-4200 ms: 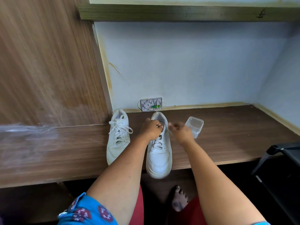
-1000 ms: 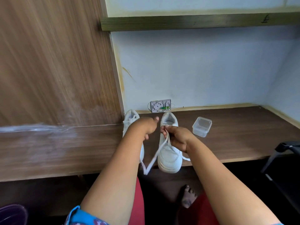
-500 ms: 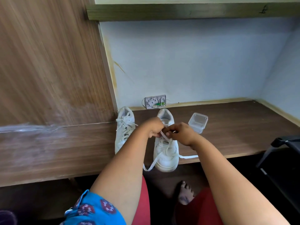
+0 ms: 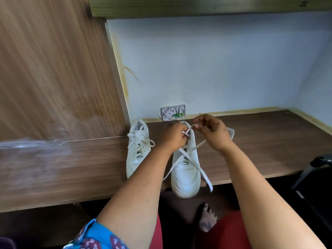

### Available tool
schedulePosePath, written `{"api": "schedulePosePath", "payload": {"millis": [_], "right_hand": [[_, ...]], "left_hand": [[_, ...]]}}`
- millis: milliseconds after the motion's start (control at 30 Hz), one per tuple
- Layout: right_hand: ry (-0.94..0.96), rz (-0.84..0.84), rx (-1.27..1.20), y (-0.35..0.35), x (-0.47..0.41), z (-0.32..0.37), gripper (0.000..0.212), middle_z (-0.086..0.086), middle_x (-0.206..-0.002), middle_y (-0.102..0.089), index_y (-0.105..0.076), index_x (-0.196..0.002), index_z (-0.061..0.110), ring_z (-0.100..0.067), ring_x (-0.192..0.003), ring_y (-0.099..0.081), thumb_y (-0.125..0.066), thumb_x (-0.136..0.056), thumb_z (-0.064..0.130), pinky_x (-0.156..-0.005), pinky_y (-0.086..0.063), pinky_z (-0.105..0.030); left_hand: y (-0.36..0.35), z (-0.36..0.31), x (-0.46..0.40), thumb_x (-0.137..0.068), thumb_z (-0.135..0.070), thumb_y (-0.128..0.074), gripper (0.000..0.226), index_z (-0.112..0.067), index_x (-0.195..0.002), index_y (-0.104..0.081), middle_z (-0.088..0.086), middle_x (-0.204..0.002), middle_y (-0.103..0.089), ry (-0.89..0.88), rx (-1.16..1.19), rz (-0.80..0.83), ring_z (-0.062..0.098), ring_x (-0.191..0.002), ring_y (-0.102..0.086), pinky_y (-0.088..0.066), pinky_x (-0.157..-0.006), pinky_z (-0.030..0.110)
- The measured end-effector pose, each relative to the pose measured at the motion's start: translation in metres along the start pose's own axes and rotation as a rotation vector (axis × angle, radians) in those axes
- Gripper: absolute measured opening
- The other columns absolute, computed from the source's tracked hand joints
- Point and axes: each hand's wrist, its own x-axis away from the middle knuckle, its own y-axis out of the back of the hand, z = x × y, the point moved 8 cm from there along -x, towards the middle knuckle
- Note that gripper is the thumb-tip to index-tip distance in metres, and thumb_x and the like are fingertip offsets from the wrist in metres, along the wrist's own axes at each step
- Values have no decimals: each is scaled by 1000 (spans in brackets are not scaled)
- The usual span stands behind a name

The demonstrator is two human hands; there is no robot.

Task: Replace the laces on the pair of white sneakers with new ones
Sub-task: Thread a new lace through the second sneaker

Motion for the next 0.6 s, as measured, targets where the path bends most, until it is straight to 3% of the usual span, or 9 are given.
{"api": "schedulePosePath", "payload": {"millis": [67, 167, 233, 300, 400, 533, 600], "right_hand": [[-68, -160, 88, 8, -5, -21, 9, 12, -78, -66, -67, -87, 20, -3, -76, -61, -71, -84, 12, -70, -45, -16], [-154, -122, 247, -5, -10, -43, 8, 14, -72, -62, -67, -80, 22, -3, -68, -56, -75, -81, 20, -58, -38, -15], [-190, -90, 279, -12, -14, -49, 7, 11, -73, -64, -67, -80, 24, -1, -67, -56, -74, -81, 23, -60, -38, -19], [-214, -97, 299, -13, -17, -52, 4, 6, -76, -66, -67, -80, 24, -9, -71, -58, -71, -82, 23, -61, -39, -22], [-239, -80, 349, -14, -13, -55, 9, 5, -72, -63, -66, -76, 21, -13, -71, -55, -71, -82, 24, -51, -34, -10], [-350, 54, 320, -5, 1, -63, 38, 5, -59, -48, -62, -72, 10, -11, -58, -44, -76, -77, 45, -49, -32, -18], [-447, 105, 257, 7, 11, -70, 44, 5, -59, -45, -57, -68, 14, -11, -58, -41, -75, -74, 53, -54, -33, -24]], "left_hand": [[9, 2, 1, -74, -2, -61, 25, -26, -67, -60, -7, -67, -55, -46, 58, -143, 16, -65, -54, -41, -57, 27], [9, 1, 3, -75, 0, -64, 20, -16, -85, -70, -5, -81, -62, -136, 73, -269, 13, -73, -56, -35, -61, 21], [4, 1, 0, -77, -1, -64, 23, -13, -95, -71, 0, -90, -65, -156, 69, -274, 15, -78, -58, -40, -66, 21], [-2, -2, -2, -79, -3, -66, 20, -12, -96, -73, -6, -84, -57, -178, 75, -217, 13, -72, -54, -39, -65, 21], [-5, -3, -3, -83, -8, -66, 9, -9, -91, -70, -6, -88, -48, -188, 55, -150, 13, -74, -51, -40, -66, 24], [-16, 32, -7, -90, -20, -62, 18, -6, -101, -66, 8, -106, -48, 170, 145, 20, 21, -93, -53, -37, -74, 24], [-25, 44, -2, -93, -26, -58, 17, -11, -92, -65, 14, -107, -56, 299, 332, 148, 26, -95, -57, -38, -73, 27]]}}
